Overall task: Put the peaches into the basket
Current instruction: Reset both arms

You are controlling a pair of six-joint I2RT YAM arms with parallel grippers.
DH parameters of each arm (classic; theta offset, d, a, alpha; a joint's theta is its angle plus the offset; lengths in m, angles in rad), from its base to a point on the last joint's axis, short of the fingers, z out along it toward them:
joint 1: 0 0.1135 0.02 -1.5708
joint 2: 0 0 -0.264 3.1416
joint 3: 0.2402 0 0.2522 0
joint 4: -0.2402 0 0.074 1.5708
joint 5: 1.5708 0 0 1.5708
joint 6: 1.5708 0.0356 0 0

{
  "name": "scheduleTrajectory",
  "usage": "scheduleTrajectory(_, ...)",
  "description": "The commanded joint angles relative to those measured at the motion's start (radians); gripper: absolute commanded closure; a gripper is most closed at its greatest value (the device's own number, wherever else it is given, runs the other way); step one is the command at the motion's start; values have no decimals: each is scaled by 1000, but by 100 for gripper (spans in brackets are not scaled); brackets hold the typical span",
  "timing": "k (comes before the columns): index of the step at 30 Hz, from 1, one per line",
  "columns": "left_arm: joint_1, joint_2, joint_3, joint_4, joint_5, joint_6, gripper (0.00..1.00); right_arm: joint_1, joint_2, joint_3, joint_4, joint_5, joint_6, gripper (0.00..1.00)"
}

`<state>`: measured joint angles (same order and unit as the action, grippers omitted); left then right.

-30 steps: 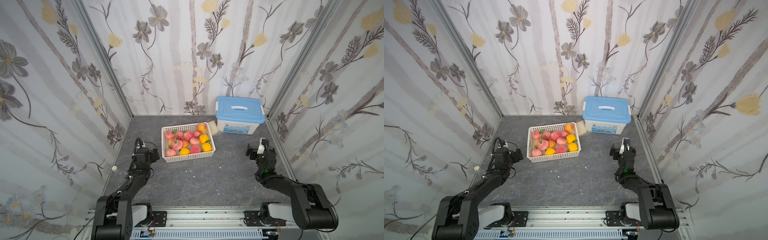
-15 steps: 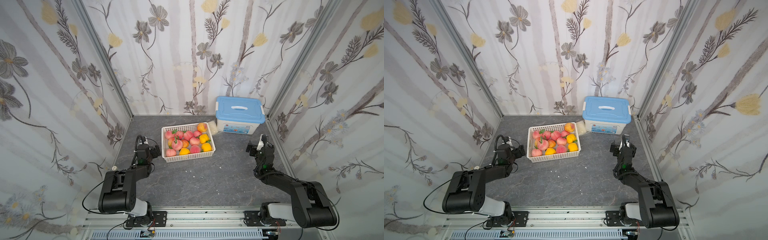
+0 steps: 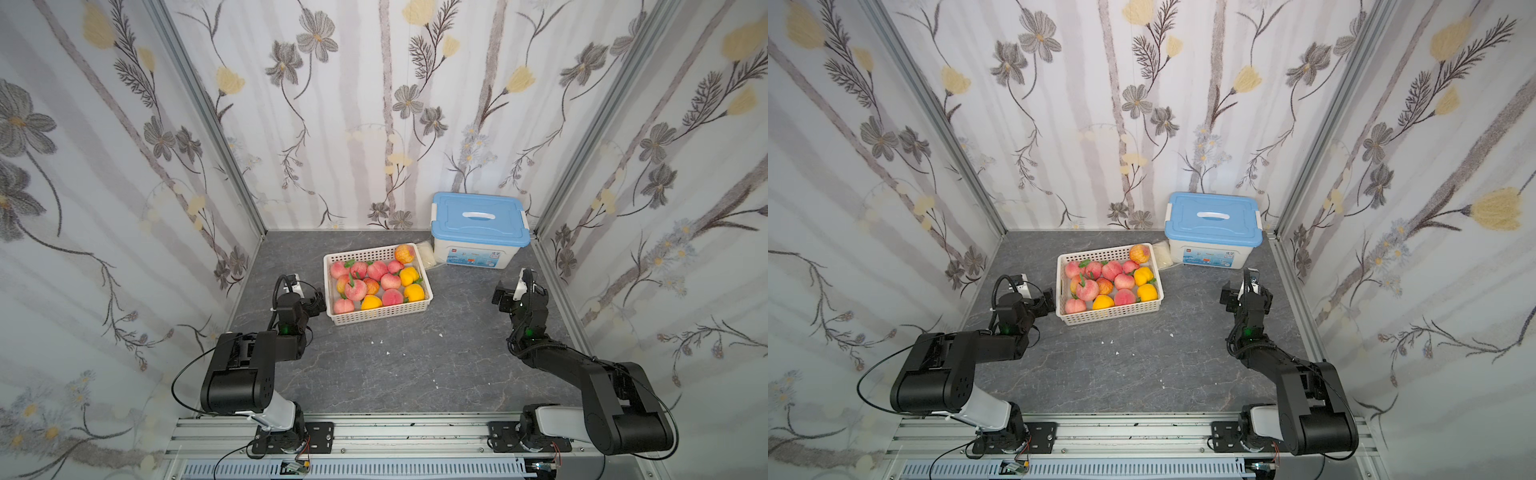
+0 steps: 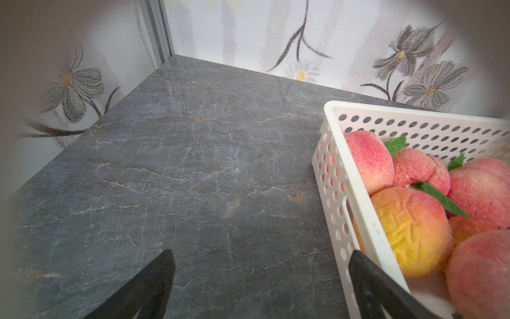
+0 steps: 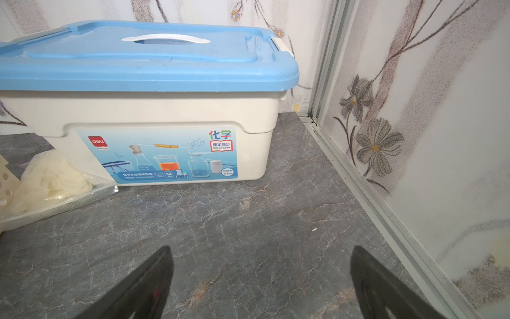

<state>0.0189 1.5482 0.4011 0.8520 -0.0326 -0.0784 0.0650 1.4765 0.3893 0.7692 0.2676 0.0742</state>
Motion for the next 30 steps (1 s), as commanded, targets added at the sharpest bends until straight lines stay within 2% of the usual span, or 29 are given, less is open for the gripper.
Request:
scheduleTrajectory(1, -3, 5, -3, 20, -3, 39, 0, -11, 5, 18, -9, -118, -34, 0)
scheduleTrajectory(30, -30, 8, 4, 10, -38, 64, 0, 1, 4, 22, -15, -105, -44, 0)
